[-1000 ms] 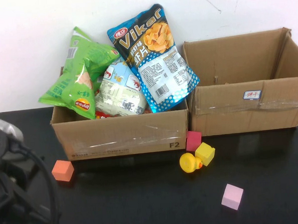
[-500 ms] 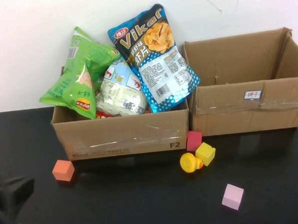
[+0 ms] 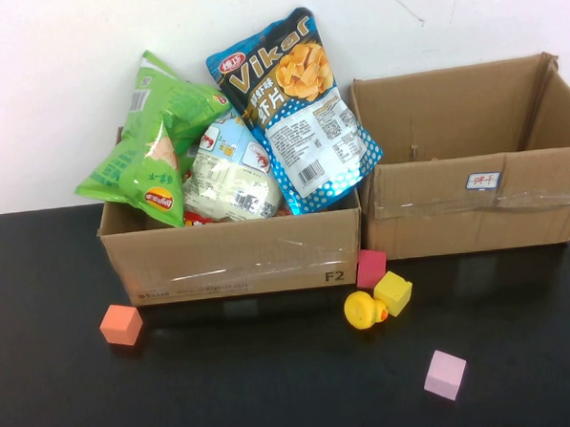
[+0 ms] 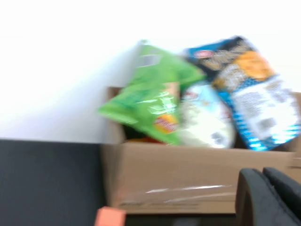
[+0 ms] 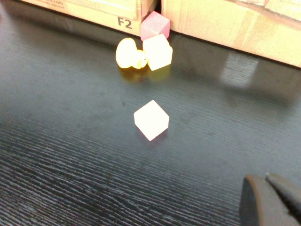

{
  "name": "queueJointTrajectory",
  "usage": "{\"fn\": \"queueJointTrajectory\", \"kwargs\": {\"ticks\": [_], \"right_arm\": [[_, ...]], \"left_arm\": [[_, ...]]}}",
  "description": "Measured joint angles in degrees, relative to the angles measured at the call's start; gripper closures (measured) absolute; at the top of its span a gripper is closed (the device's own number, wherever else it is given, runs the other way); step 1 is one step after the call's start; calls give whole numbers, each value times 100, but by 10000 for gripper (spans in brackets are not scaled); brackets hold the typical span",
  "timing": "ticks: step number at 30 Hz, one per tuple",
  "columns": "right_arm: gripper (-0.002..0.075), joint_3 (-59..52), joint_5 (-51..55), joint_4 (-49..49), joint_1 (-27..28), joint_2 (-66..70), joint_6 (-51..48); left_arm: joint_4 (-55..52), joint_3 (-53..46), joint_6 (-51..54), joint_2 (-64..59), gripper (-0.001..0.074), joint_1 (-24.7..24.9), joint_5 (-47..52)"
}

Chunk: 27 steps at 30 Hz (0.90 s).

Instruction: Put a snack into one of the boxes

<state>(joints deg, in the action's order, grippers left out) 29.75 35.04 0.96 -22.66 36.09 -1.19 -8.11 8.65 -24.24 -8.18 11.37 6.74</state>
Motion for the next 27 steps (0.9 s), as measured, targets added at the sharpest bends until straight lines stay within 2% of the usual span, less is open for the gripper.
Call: {"fn": "queueJointTrajectory", "kwargs": {"ticks": [6,11,14,27], "right_arm": [[725,0,0,0,0,0,0],[725,0,10,0,0,0,0],[725,0,10,0,0,0,0],[725,0,10,0,0,0,0]], "left_arm": [[750,-945,677,832,736,-681,15],[954,-1012,1188,870,736,-1142,687],[966,-1012,1315,870,736,-1165,1130],[943,-989,1406,870,736,-826,1227]]}}
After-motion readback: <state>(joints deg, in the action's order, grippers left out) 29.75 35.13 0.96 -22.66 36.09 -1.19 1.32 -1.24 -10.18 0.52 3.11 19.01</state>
